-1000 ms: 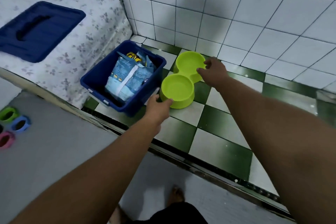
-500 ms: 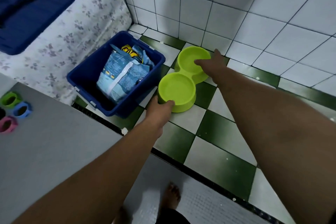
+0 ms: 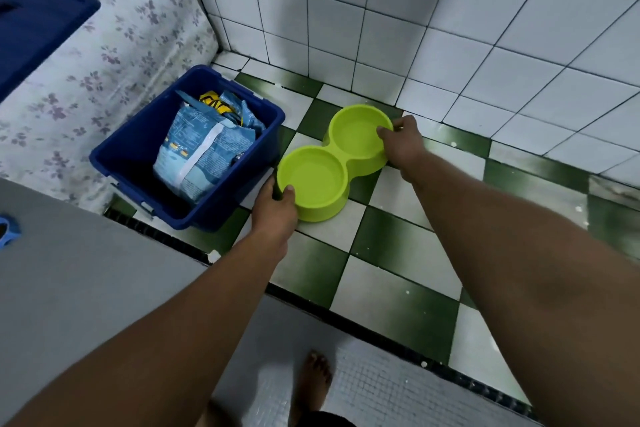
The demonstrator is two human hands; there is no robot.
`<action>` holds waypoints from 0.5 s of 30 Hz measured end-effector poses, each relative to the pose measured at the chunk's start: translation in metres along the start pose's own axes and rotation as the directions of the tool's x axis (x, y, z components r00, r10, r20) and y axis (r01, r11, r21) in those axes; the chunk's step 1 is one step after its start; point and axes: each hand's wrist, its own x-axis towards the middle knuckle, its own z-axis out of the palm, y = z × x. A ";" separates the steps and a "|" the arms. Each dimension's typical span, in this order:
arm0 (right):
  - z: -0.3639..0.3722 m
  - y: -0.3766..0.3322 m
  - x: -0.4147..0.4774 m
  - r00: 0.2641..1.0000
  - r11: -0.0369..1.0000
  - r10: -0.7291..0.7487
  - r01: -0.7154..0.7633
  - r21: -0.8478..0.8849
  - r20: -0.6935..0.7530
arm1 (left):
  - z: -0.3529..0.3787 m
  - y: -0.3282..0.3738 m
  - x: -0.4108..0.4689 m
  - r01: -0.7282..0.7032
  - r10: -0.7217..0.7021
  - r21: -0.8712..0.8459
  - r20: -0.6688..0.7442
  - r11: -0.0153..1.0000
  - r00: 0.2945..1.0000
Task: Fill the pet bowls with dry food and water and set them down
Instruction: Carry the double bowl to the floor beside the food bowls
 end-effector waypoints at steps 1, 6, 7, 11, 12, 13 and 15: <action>-0.003 0.004 -0.002 1.000 1.000 -0.004 0.004 0.018 -0.006 | 0.000 0.000 0.000 -0.009 0.009 0.011 -0.001 1.000 1.000; -0.015 0.016 -0.012 0.998 0.998 0.006 -0.001 0.066 -0.062 | 0.002 -0.001 0.001 -0.042 0.042 0.070 -0.006 0.997 0.999; -0.017 0.018 -0.014 0.997 0.997 0.009 -0.003 0.075 -0.072 | 0.001 -0.001 0.001 -0.045 0.045 0.073 -0.003 0.996 0.999; -0.019 0.024 -0.020 0.993 0.997 0.019 -0.009 0.080 -0.121 | -0.001 -0.002 0.001 -0.040 0.039 0.080 0.015 0.996 0.999; -0.019 0.026 -0.021 0.991 0.997 0.025 -0.014 0.082 -0.134 | -0.001 -0.001 0.001 -0.034 0.033 0.066 0.019 0.997 0.999; -0.019 0.028 -0.021 0.989 0.996 0.027 -0.014 0.088 -0.148 | -0.003 -0.001 0.001 -0.031 0.030 0.054 0.022 0.998 0.999; -0.019 0.029 -0.024 0.984 0.995 0.026 -0.008 0.100 -0.176 | -0.006 -0.001 0.001 -0.029 0.028 0.045 0.028 0.999 0.999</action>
